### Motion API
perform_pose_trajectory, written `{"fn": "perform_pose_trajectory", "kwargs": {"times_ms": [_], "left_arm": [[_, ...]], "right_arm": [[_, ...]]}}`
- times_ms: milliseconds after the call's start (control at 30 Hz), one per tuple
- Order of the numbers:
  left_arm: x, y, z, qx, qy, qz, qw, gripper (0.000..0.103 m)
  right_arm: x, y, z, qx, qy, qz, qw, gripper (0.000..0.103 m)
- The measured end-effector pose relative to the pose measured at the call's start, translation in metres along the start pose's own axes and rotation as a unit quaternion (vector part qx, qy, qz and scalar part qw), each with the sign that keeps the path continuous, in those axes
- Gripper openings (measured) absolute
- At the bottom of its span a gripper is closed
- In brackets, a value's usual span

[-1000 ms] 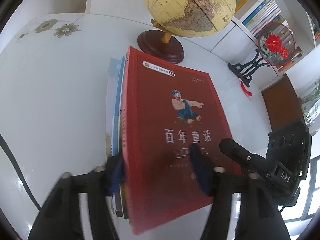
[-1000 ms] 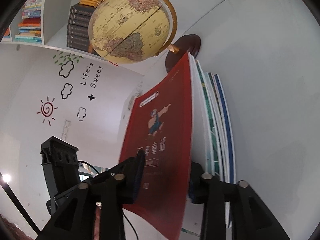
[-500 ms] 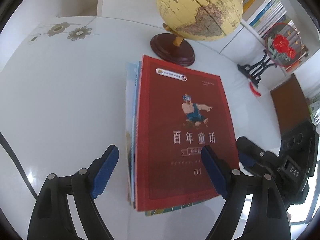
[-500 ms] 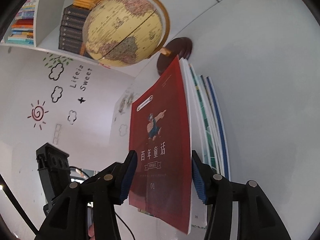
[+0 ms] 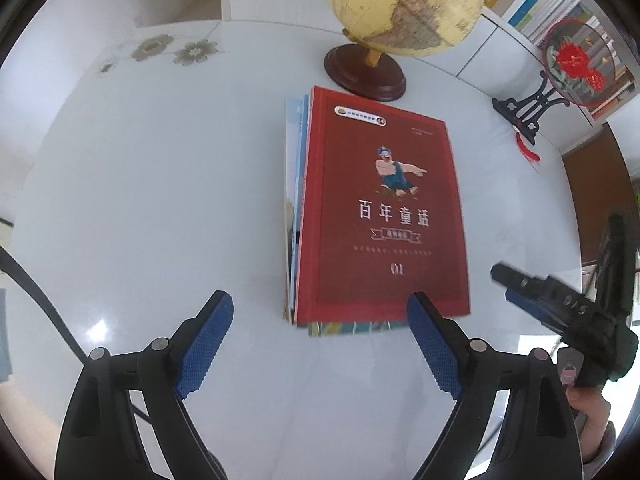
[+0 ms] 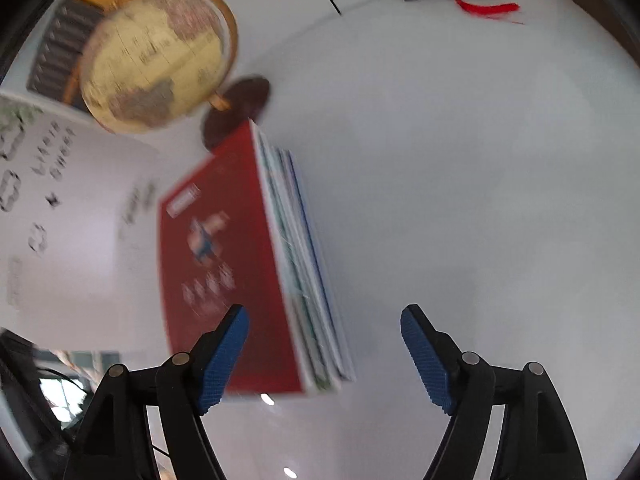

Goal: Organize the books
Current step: 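Open both grippers and pull them back from the stack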

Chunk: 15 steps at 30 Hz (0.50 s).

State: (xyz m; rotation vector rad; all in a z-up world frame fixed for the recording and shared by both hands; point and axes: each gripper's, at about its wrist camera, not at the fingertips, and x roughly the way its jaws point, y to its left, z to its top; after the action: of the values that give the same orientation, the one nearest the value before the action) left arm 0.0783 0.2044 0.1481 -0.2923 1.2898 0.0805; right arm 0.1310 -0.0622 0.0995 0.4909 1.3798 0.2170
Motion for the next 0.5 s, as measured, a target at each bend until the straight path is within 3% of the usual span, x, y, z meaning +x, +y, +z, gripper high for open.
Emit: {"fn": "perform_pose_trajectory", "kwargs": {"times_ms": [100,200,333,500], "left_arm": [[-0.020,-0.009,-0.008,-0.004,-0.009,0.012,0.9999,0.088],[-0.038,-0.022,-0.018,-0.004,-0.030,0.012,0.9995,0.088],[-0.068,-0.054,-0.035,0.014,-0.049,0.002,0.9987,0.088],[-0.124,-0.104,-0.053,0.047,-0.119,-0.011,0.9917,0.088]], "right_arm": [[-0.011,-0.006,-0.007,0.003,0.034,-0.020,0.999,0.077],[-0.039,0.000,-0.013,-0.031,0.034,-0.026,0.999,0.077],[-0.104,0.018,-0.028,-0.136,-0.021,-0.047,0.989,0.077],[-0.199,0.014,-0.058,-0.200,-0.127,-0.049,0.970,0.077]]}}
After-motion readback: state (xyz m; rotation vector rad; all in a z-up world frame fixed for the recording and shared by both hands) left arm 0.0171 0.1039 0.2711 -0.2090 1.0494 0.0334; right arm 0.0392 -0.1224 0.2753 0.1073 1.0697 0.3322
